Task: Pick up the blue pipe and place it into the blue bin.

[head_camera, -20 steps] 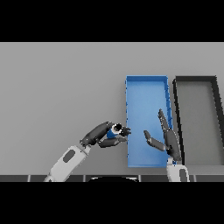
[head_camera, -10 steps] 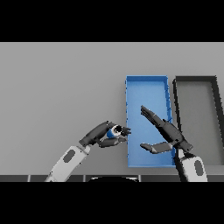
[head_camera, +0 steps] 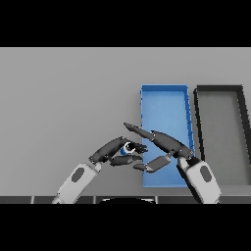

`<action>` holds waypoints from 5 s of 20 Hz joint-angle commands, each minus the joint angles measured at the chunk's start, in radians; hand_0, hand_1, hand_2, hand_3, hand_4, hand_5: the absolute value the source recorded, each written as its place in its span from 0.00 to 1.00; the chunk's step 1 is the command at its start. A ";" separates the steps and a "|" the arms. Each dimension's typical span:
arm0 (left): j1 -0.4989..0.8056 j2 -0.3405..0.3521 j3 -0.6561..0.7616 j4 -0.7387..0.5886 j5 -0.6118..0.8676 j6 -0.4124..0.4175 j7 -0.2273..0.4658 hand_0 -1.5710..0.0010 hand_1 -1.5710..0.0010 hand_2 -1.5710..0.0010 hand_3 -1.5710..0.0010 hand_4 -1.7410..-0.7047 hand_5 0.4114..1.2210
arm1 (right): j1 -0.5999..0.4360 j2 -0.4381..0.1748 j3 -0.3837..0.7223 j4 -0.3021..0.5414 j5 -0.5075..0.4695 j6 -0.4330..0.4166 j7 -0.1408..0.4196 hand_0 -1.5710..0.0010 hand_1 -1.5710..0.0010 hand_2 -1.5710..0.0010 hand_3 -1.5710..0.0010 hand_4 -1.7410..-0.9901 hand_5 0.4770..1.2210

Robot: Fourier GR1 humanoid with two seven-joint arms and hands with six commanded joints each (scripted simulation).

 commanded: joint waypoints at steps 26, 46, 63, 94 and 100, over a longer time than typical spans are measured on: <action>0.036 -0.057 0.080 -0.019 -0.055 -0.093 0.077 0.09 0.14 0.22 0.15 0.09 1.00 | -0.260 0.093 0.156 0.195 -0.076 -0.016 -0.121 0.02 0.02 0.02 0.03 0.35 0.93; 0.026 -0.016 0.098 -0.001 -0.199 -0.157 0.093 0.99 0.99 0.99 0.99 0.82 0.19 | -0.278 0.061 0.172 0.174 -0.138 -0.082 -0.092 0.00 0.00 0.00 0.00 0.34 1.00; 0.056 -0.015 0.084 -0.015 -0.197 -0.169 0.126 1.00 1.00 1.00 1.00 0.81 0.10 | -0.762 -0.210 -0.160 0.359 -0.682 -0.411 0.026 0.00 0.00 0.00 0.00 0.01 0.86; 0.061 -0.017 0.097 -0.026 -0.176 -0.170 0.154 1.00 1.00 1.00 1.00 0.82 0.05 | -0.375 -0.448 0.406 0.721 -0.680 -0.608 0.294 0.83 0.84 0.85 0.88 0.75 0.67; 0.046 -0.025 0.101 -0.025 -0.167 -0.172 0.159 1.00 1.00 1.00 1.00 0.81 0.05 | -0.401 -0.439 0.474 0.776 -0.542 -0.577 0.225 0.95 0.96 0.96 0.97 0.82 0.39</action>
